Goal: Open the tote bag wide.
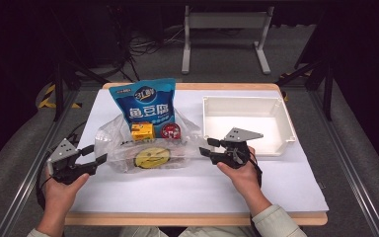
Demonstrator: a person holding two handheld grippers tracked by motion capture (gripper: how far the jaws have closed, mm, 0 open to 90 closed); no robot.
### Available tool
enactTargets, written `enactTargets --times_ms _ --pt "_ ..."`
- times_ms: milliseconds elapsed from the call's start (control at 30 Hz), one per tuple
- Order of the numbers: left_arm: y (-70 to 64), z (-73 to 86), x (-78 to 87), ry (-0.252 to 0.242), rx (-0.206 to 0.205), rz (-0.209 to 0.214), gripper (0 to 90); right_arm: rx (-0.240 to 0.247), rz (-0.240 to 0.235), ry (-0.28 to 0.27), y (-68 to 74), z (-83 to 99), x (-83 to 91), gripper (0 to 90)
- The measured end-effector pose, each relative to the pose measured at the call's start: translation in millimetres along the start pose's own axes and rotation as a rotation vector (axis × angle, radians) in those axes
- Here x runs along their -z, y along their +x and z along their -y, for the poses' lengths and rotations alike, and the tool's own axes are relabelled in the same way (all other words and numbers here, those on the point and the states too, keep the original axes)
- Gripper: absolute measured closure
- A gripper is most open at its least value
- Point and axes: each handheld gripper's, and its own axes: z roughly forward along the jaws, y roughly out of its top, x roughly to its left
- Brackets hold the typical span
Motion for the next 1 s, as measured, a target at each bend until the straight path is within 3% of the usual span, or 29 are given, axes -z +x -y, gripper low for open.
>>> enactTargets --times_ms 200,267,400,500,767,1000 --pt "-7.3 -13.4 20.0 -0.075 -0.014 -0.004 40.6 0.029 0.001 -0.057 7.6 -14.8 12.2 38.7" --pt "-9.4 -17.1 25.3 -0.104 -0.002 0.018 41.3 0.038 0.002 -0.071 10.6 -19.1 15.6 37.9" --pt "-17.2 -25.7 32.2 -0.134 -0.015 0.072 44.9 0.064 -0.004 -0.100 18.5 -29.5 21.9 37.9" --pt "-25.0 -32.3 31.5 -0.130 -0.046 0.115 47.0 0.074 -0.021 -0.106 24.9 -39.1 22.5 37.9" --pt "-42.0 -45.9 26.3 -0.124 -0.077 0.211 47.6 0.119 -0.075 -0.120 41.8 -62.0 18.9 38.4" --pt "-38.7 -41.6 14.0 -0.068 -0.053 0.248 48.3 0.171 -0.163 -0.052 62.6 -75.2 0.4 39.1"
